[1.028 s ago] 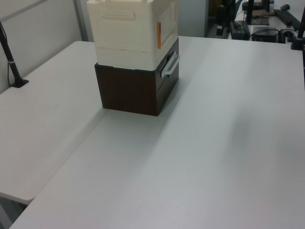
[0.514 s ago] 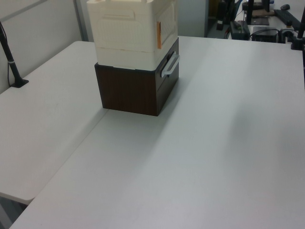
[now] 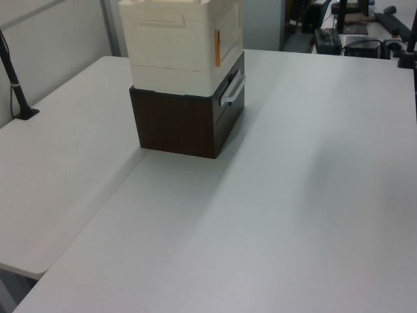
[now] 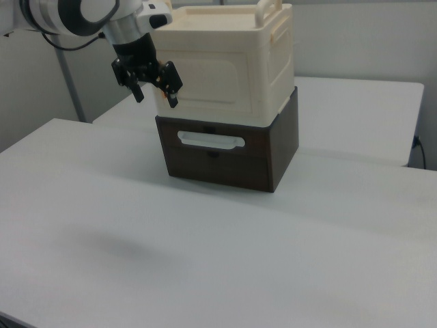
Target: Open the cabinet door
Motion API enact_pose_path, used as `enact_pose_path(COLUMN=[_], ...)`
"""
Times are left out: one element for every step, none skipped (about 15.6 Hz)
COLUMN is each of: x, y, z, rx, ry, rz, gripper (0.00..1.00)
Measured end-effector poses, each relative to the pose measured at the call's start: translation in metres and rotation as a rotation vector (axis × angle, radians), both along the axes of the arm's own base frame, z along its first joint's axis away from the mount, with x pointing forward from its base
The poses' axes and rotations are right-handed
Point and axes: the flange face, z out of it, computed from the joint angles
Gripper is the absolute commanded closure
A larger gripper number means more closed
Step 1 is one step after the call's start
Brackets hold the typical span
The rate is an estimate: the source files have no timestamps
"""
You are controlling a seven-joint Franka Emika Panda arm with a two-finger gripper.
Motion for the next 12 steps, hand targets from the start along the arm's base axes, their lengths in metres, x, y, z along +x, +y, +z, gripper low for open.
enact_pose_path(x=[0.002, 0.005, 0.008, 0.011, 0.014, 0.015, 0.017, 0.018, 0.02, 0.022, 0.023, 0.024], y=[0.001, 0.001, 0.003, 0.004, 0.005, 0.005, 0.006, 0.007, 0.012, 0.02, 0.028, 0.036], z=[0.002, 0.006, 0.011, 0.017, 0.022, 0.025, 0.028, 0.031, 0.036, 0.04, 0.042, 0.043], rx=[0.008, 0.02, 0.046, 0.076, 0.098, 0.109, 0.114, 0.116, 0.116, 0.117, 0.118, 0.12], ry=[-0.021, -0.055, -0.102, -0.148, -0.186, -0.211, -0.235, -0.264, -0.296, -0.326, -0.344, -0.356], rz=[-0.001, -0.002, -0.005, -0.01, -0.015, -0.018, -0.02, -0.019, -0.013, -0.002, 0.01, 0.022], gripper=[0.16, 0.22, 0.29, 0.36, 0.43, 0.48, 0.52, 0.54, 0.54, 0.54, 0.54, 0.54])
